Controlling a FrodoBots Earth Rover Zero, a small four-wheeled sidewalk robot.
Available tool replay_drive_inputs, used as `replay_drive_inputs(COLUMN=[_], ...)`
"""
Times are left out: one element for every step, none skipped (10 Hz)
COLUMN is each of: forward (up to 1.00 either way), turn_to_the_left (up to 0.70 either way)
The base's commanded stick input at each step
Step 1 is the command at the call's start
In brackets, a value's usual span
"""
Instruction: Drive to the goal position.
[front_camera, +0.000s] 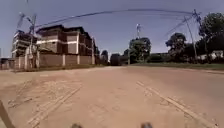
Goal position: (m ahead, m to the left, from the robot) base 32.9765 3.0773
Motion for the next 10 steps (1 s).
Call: replay_drive_inputs(forward=[0.85, 0.85, 0.85, 0.85, 0.85, 0.85, 0.85, 0.85, 0.85, 0.85], turn_to_the_left=[0.0, 0.0, 0.0, 0.0, 0.0, 0.0, 0.0, 0.0, 0.0, 0.0])
